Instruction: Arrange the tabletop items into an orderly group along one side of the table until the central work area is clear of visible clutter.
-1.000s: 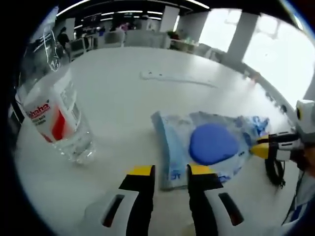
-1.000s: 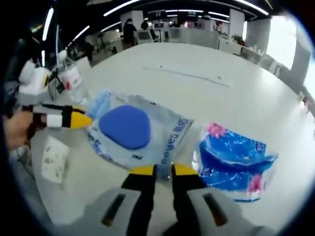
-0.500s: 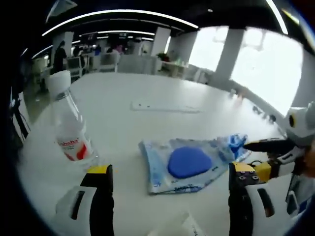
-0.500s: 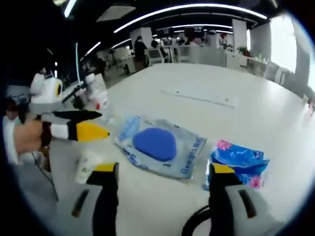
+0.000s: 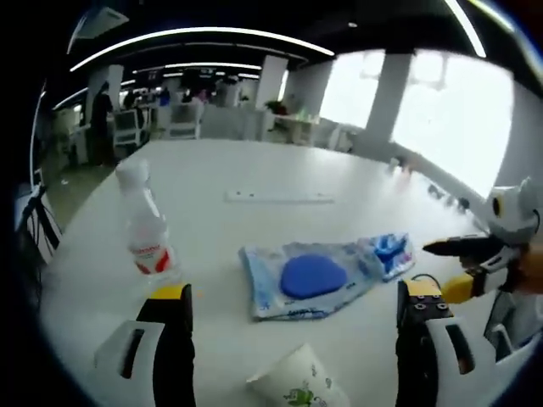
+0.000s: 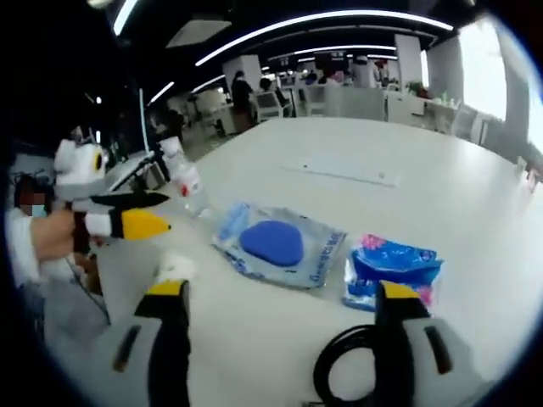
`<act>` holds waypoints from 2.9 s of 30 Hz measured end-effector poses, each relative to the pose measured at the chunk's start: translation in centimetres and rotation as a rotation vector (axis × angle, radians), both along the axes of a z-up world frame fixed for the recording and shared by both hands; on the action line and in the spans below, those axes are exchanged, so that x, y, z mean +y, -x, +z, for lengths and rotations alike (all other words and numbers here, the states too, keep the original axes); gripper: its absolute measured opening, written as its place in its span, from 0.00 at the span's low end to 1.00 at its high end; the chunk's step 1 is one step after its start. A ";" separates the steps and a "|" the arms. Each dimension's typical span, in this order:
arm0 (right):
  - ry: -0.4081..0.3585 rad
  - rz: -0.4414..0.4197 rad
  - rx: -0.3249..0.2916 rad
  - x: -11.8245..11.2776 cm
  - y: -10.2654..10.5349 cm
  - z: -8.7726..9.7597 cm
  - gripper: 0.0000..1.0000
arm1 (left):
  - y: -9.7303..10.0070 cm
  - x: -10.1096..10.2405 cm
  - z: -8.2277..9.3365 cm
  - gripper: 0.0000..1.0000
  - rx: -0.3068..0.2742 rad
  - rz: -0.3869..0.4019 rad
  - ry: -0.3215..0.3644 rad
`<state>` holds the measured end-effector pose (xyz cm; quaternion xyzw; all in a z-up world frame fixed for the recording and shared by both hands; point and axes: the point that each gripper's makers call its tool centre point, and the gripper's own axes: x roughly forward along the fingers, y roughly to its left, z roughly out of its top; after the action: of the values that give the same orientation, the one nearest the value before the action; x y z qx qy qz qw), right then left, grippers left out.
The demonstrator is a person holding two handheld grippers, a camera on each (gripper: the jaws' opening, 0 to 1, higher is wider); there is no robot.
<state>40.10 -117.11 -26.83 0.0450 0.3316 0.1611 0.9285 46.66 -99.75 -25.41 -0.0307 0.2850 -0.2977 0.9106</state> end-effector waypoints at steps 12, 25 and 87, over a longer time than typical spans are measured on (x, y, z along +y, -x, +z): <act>0.002 -0.033 0.020 -2.9 3.7 -0.1 0.87 | 1.9 2.4 0.1 0.97 0.007 0.012 -0.047; 0.033 -0.079 0.074 -6.7 8.8 -2.1 0.85 | 3.3 3.6 -0.5 0.96 0.036 0.017 -0.061; -0.055 -0.350 0.186 -12.6 16.4 -5.5 0.65 | 5.3 1.4 -5.9 0.11 0.246 -0.336 -0.125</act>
<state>23.75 -129.74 -32.33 0.1423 0.3987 0.0013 0.9060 41.35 -98.37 -31.31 0.0375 0.4131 -0.4209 0.8067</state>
